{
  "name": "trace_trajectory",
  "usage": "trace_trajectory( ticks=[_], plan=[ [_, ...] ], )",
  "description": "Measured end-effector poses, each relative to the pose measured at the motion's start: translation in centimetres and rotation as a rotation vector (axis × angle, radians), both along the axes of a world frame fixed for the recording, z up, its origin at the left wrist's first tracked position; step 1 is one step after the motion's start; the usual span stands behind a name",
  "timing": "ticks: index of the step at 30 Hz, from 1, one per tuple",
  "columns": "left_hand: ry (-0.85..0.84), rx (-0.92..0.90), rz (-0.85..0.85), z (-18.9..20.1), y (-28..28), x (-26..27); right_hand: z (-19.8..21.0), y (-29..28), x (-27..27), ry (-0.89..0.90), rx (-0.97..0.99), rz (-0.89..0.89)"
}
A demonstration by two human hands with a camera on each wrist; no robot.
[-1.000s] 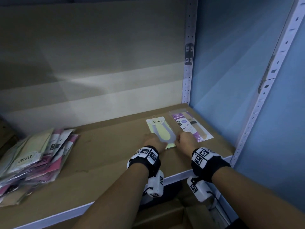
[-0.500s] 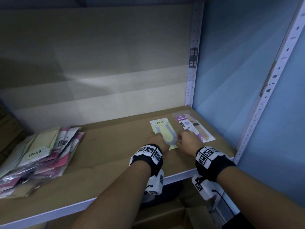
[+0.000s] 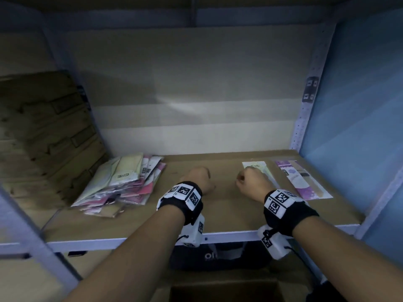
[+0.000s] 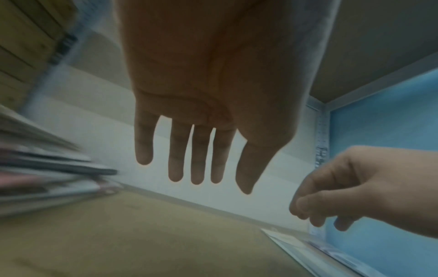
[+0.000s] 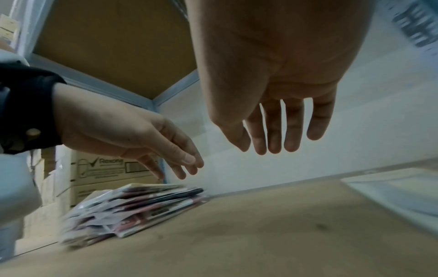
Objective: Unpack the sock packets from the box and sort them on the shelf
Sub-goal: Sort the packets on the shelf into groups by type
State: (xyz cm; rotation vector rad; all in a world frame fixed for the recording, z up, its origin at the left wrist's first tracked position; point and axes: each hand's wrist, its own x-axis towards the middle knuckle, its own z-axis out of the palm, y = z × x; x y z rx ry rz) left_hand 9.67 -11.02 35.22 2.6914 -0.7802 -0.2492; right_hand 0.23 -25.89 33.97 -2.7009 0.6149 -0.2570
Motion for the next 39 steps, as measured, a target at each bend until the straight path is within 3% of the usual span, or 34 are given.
trace_trajectory(
  ticks=[11, 18, 23, 34, 39],
  plan=[
    [-0.033, -0.187, 0.329, 1.3, 17.8, 6.0, 0.2, 13.3, 9.6, -0.034, 0.18, 0.207],
    [-0.017, -0.152, 0.615, 0.0, 26.3, 9.5, -0.6, 19.7, 14.7, -0.031, 0.33, 0.269],
    [0.067, -0.139, 0.744, -1.8, 29.1, 11.8, -1.3, 21.7, 17.2, -0.056, 0.353, 0.225],
    [0.189, -0.229, 0.773, -3.1, 30.2, 13.3, -1.9, 21.7, 18.6, -0.075, 0.529, 0.119],
    [0.248, -0.36, 0.827, -2.2, 31.0, 12.7, -1.2, 21.2, 17.7, -0.171, 0.788, 0.062]
  ],
)
